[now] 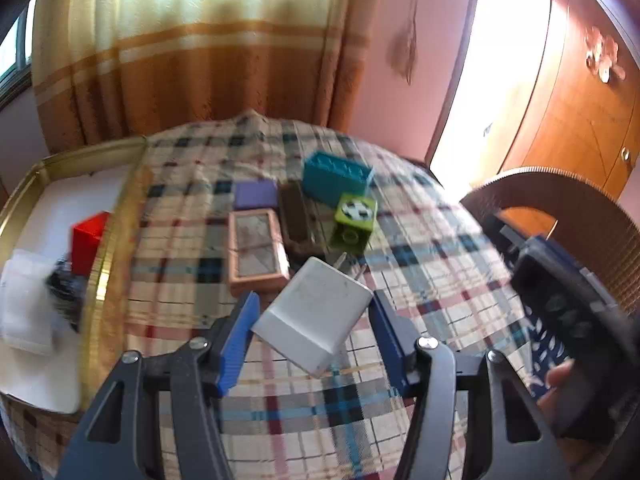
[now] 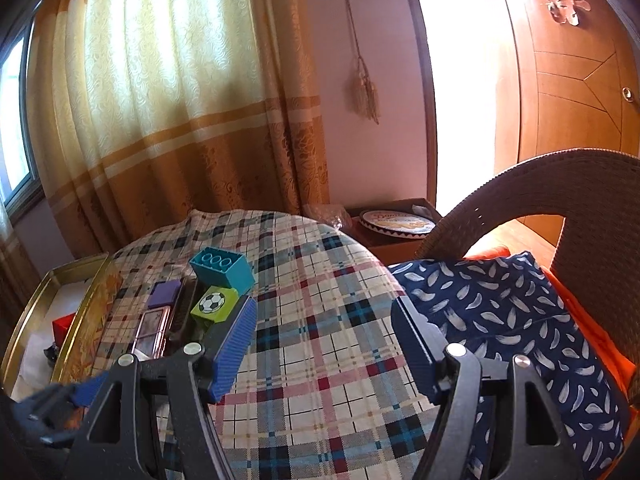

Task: Organize rigid objects
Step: 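Grasp the white cube with the left gripper while the right grasps the green soccer block, then lift the white cube and green soccer block and carry both over the gold tray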

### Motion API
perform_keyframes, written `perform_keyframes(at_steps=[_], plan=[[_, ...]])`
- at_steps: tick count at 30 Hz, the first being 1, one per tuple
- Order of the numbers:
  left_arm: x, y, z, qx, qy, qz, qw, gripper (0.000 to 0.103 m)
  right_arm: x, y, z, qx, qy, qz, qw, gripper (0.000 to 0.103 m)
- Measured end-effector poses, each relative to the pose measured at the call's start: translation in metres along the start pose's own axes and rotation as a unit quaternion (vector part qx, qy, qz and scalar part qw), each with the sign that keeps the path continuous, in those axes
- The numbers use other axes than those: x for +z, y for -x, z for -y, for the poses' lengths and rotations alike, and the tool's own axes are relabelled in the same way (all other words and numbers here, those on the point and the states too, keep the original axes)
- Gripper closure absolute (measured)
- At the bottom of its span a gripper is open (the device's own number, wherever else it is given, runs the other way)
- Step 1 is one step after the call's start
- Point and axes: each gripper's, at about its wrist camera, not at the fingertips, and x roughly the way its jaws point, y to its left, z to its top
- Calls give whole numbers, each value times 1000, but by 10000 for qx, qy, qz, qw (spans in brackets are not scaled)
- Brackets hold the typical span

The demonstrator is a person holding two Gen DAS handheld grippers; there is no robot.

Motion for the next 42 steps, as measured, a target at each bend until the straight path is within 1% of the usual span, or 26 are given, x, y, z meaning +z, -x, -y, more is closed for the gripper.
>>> perform_keyframes(at_steps=[2, 4, 6, 8, 10, 12, 14, 17, 20, 22, 24, 27, 29, 33, 35, 39, 42], plan=[[5, 11, -7, 81, 15, 173, 9998, 46, 1, -5, -4, 210, 61, -119, 9997, 31], [9, 21, -13, 171, 15, 329, 9993, 46, 3, -9, -13, 465, 203, -148, 9986, 32], [15, 31, -22, 264, 32, 487, 9985, 46, 6, -11, -25, 542, 372, -100, 9978, 32], [19, 39, -29, 314, 65, 592, 9977, 46, 11, -17, -39, 705, 510, -177, 9960, 32], [21, 46, -36, 349, 112, 666, 9971, 46, 15, -28, -52, 796, 584, -321, 9946, 39], [23, 49, -45, 406, 162, 747, 9963, 46, 17, -40, -62, 812, 637, -462, 9936, 42], [23, 52, -52, 445, 193, 768, 9959, 46, 17, -56, -72, 861, 624, -707, 9918, 45], [24, 54, -58, 501, 239, 758, 9956, 46, 14, -81, -79, 855, 404, -1055, 9899, 47], [24, 54, -63, 574, 243, 727, 9954, 46, 10, -95, -83, 748, 414, -1208, 9890, 49], [25, 52, -64, 643, 233, 709, 9951, 46, 7, -98, -86, 697, 471, -1263, 9884, 55], [24, 49, -64, 694, 232, 674, 9950, 46, 4, -103, -85, 680, 428, -1363, 9874, 59], [23, 47, -64, 654, 264, 633, 9955, 46, 4, -108, -79, 654, 266, -1488, 9863, 65], [22, 47, -64, 655, 251, 629, 9956, 46, 6, -109, -76, 631, 249, -1482, 9866, 69], [20, 46, -61, 573, 227, 580, 9964, 46, 6, -107, -74, 586, 307, -1477, 9868, 69], [18, 44, -59, 554, 218, 555, 9967, 46, 6, -100, -68, 619, 131, -1442, 9875, 69], [15, 41, -54, 535, 164, 507, 9971, 46, 8, -73, -62, 603, 67, -1078, 9923, 69], [12, 40, -50, 465, 161, 481, 9976, 46, 5, -53, -59, 627, 58, -887, 9941, 69]])
